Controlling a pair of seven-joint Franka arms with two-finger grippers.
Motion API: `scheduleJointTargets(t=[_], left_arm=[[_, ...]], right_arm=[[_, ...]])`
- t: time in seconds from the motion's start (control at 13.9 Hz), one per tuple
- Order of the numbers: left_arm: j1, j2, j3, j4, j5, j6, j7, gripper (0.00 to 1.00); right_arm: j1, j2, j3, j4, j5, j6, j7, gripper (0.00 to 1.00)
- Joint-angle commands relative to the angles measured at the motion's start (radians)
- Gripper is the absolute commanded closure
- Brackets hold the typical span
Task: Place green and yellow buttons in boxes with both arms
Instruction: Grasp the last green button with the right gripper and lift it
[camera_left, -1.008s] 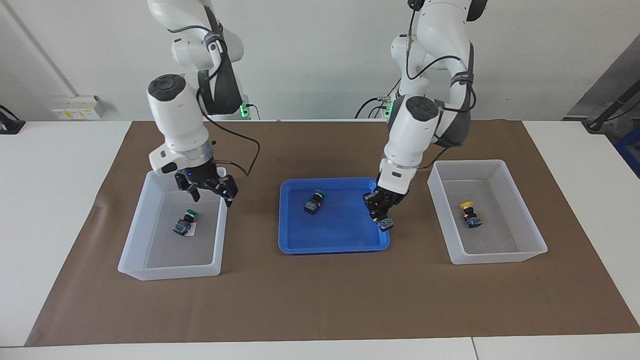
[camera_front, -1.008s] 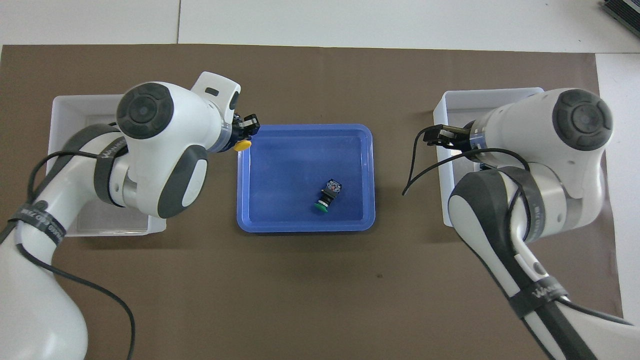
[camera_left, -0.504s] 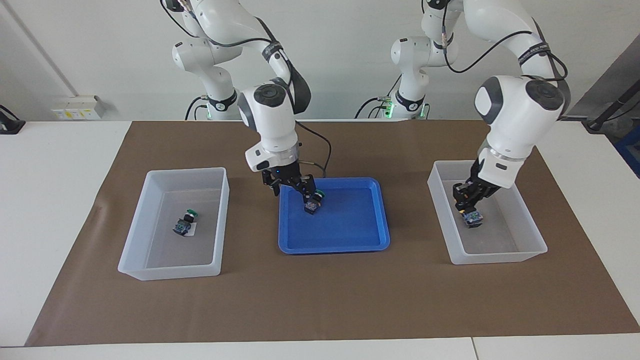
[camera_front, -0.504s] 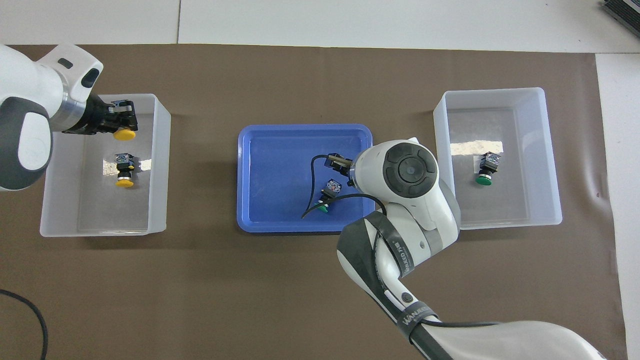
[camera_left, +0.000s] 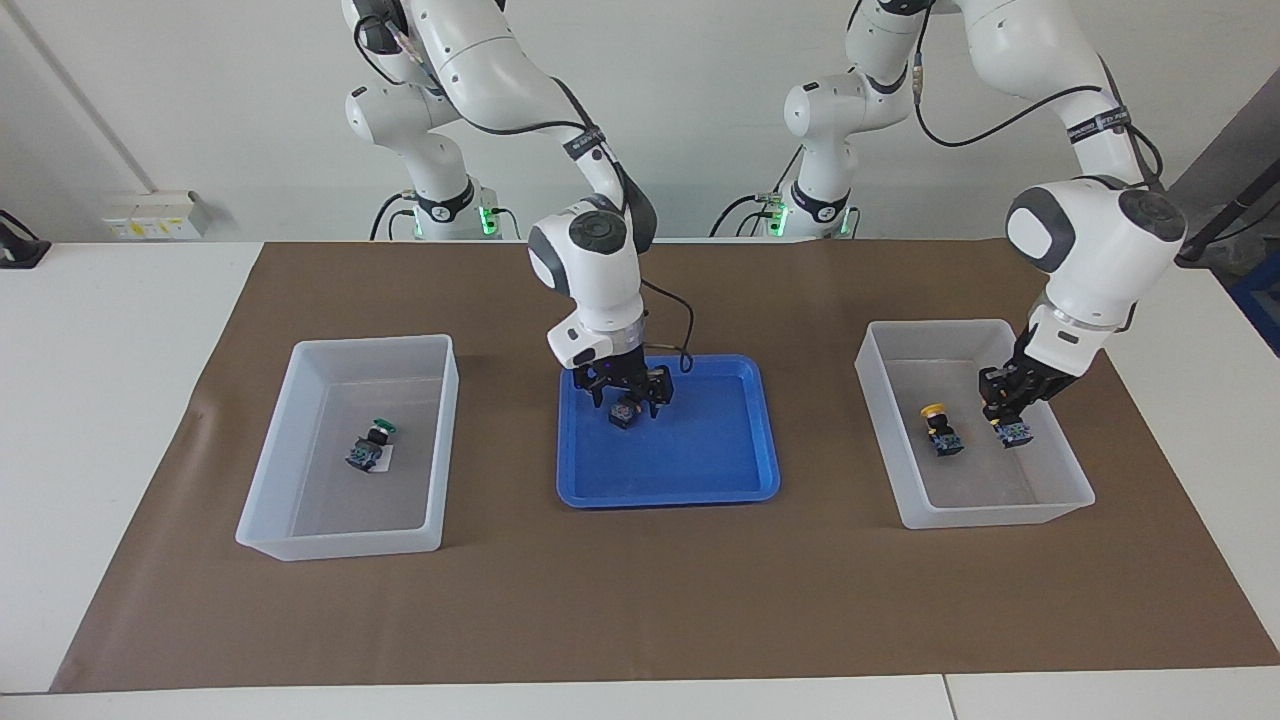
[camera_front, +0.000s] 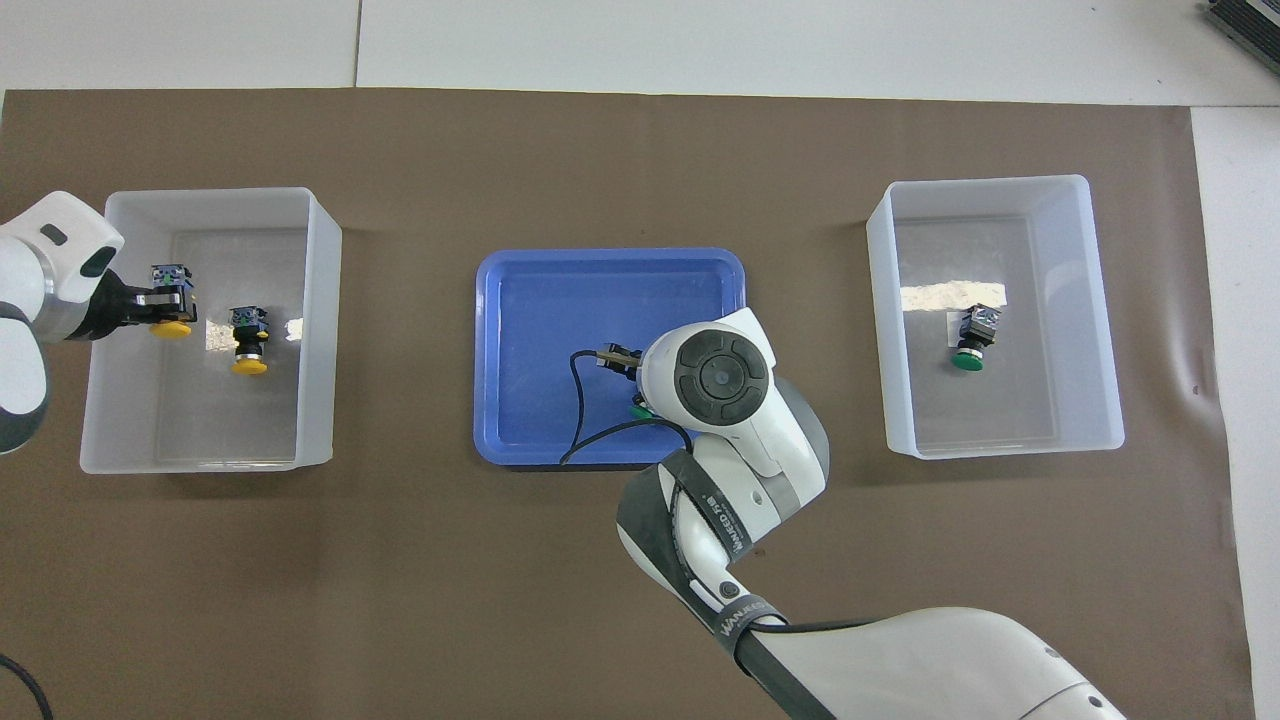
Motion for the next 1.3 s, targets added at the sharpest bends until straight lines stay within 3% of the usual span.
scheduleJointTargets(t=[0.0,0.22,0.29,0.5,0.58,0.72,0.79,1.01,1.22], left_arm=[[0.017,-0.038,-0.009,-0.117,0.0,0.1,0.01,1.0],[0.027,-0.006,-0.009,-0.157,0.002,0.206,0.013,0.92],[0.028,0.007,-0.009,-0.159,0.002,0.215,0.013,0.88],[0.028,0.045,-0.009,-0.159,0.002,0.267,0.013,0.7],[0.027,0.06,-0.009,-0.154,0.002,0.288,0.013,0.58],[0.014,0.068,-0.009,-0.125,0.002,0.277,0.012,0.09],[0.016,0.07,-0.009,-0.101,0.002,0.251,0.013,0.0],[0.013,0.067,-0.009,0.097,0.002,-0.037,0.012,0.0],[0.011,0.054,-0.007,0.257,0.031,-0.293,0.004,0.0]], right_arm=[[0.004,0.007,-0.003,0.005,-0.009,-0.01,-0.036,0.0],[0.01,0.008,-0.003,-0.015,-0.009,0.005,-0.042,0.03],[0.01,0.011,-0.003,-0.017,-0.009,0.01,-0.047,0.18],[0.009,0.014,-0.003,-0.015,-0.007,0.015,-0.041,0.86],[0.009,0.014,-0.003,-0.014,-0.007,0.015,-0.039,1.0],[0.007,0.013,-0.004,0.002,-0.006,0.004,-0.035,1.0],[0.006,0.007,-0.006,0.011,-0.004,-0.001,-0.029,1.0],[-0.02,-0.064,-0.018,0.067,0.004,-0.111,-0.027,1.0],[-0.126,-0.16,-0.021,0.109,-0.009,-0.238,-0.085,1.0]])
